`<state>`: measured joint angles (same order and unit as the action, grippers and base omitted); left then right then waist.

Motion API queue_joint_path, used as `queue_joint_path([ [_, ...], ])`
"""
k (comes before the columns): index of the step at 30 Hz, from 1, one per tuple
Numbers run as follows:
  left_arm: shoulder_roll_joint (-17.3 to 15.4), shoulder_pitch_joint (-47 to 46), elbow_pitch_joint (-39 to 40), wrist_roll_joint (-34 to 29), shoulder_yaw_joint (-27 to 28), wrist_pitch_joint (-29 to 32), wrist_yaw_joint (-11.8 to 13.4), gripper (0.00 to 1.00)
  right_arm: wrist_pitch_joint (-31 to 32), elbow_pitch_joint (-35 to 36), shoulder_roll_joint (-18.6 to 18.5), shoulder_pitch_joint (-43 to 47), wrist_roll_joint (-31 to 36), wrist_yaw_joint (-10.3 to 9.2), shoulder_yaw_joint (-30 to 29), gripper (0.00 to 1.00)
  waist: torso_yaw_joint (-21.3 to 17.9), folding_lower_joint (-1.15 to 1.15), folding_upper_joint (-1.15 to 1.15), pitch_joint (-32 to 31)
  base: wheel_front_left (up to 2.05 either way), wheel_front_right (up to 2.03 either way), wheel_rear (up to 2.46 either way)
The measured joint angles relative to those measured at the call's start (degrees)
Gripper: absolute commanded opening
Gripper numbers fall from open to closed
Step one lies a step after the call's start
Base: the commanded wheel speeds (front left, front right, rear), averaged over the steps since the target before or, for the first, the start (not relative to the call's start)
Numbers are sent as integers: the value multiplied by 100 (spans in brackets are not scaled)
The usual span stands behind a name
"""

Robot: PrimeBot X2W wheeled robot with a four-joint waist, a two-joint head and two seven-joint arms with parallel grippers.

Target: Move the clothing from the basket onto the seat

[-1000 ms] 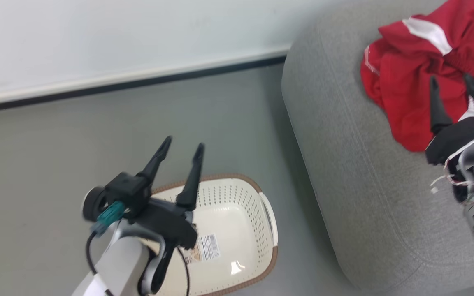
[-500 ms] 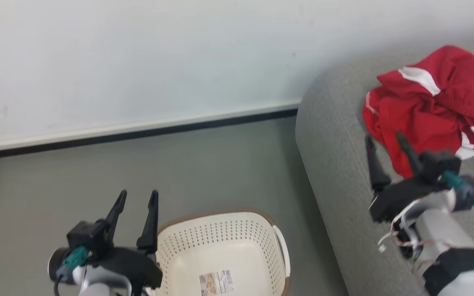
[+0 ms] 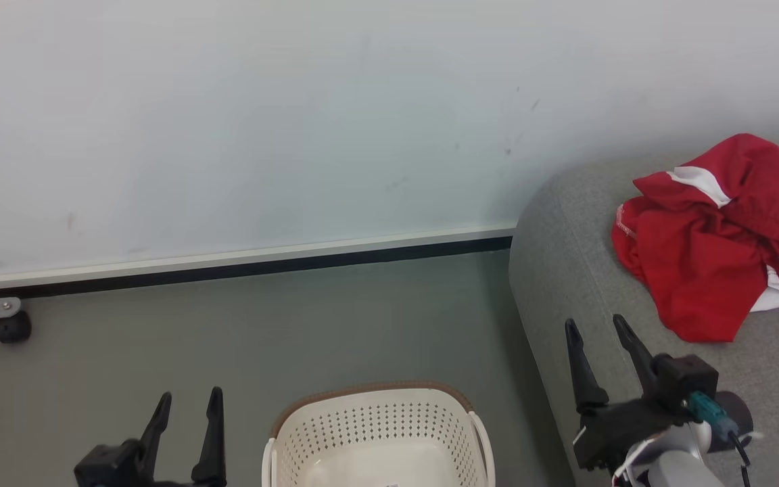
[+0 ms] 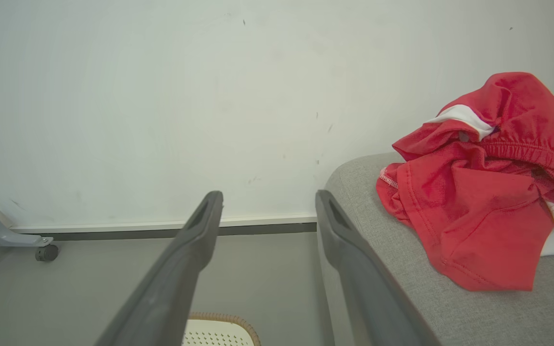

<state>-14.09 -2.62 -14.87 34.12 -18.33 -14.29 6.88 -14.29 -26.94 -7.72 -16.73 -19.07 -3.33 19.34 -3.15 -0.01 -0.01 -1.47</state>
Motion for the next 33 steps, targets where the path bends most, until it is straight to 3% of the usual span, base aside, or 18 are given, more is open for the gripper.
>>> queue_joint_path([
  [15, 76, 731, 453, -311, 476, 0, 23, 100, 0, 1183, -77, 1108, 102, -179, -288, 100, -19, 1, 0, -63, 0, 0, 0],
  [33, 219, 760, 654, -591, 716, 0, 24, 100, 0, 1663, -79, 1400, 156, -274, -466, 100, 1, 1, 1, 9, 0, 0, 0],
])
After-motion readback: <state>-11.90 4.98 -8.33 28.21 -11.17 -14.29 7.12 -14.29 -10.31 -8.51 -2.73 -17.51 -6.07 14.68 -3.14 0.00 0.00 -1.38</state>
